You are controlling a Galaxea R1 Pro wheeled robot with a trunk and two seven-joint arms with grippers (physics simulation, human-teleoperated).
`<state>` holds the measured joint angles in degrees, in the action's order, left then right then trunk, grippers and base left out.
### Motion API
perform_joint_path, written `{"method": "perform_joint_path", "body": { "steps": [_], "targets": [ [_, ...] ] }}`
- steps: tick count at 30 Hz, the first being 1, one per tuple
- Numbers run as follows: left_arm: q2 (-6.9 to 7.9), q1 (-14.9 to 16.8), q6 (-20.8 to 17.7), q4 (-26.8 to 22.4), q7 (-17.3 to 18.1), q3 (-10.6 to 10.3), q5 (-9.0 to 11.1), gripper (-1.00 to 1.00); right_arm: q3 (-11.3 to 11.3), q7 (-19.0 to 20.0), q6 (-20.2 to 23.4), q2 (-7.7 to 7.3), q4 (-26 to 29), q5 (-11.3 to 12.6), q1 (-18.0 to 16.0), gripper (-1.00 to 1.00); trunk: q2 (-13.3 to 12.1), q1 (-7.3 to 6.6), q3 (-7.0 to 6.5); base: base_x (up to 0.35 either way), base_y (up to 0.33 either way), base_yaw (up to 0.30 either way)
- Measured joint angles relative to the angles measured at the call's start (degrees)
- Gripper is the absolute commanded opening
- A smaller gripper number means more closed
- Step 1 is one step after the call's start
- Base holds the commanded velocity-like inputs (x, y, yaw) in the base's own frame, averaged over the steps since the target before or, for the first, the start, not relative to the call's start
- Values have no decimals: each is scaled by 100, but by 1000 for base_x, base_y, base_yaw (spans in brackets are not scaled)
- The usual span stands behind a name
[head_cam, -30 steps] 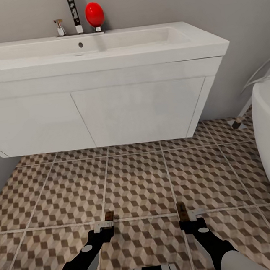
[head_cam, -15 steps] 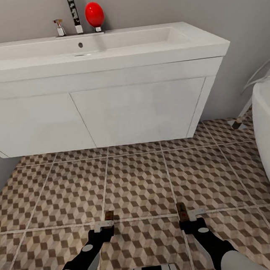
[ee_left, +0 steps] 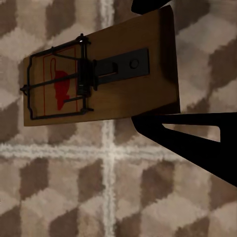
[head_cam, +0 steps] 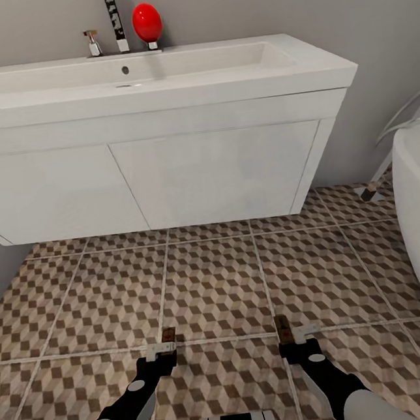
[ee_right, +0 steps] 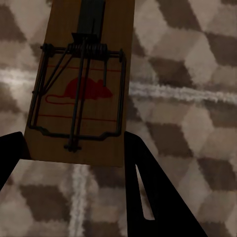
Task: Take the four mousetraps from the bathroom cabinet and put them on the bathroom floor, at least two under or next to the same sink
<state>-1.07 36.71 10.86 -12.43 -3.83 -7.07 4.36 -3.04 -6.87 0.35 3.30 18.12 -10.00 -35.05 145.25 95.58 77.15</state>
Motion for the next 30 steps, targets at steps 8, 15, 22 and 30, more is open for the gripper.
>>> {"method": "perform_joint_path", "body": {
  "steps": [8,15,22,30],
  "targets": [
    [-7,0,7,6,-2,2,11,-100,-3,0,-3,-1,2,0,0,-100,9,18,155,0,0,0],
    [-2,0,10,5,-2,3,17,-100,-3,0,-1,-1,4,0,0,-100,19,36,310,0,0,0],
    [0,0,13,7,-2,4,17,-100,-3,0,-6,5,2,0,0,-100,28,54,465,0,0,0],
    [0,0,12,7,1,11,17,-100,-3,0,-7,8,6,0,0,-100,30,57,488,0,0,0]
  ]
}}
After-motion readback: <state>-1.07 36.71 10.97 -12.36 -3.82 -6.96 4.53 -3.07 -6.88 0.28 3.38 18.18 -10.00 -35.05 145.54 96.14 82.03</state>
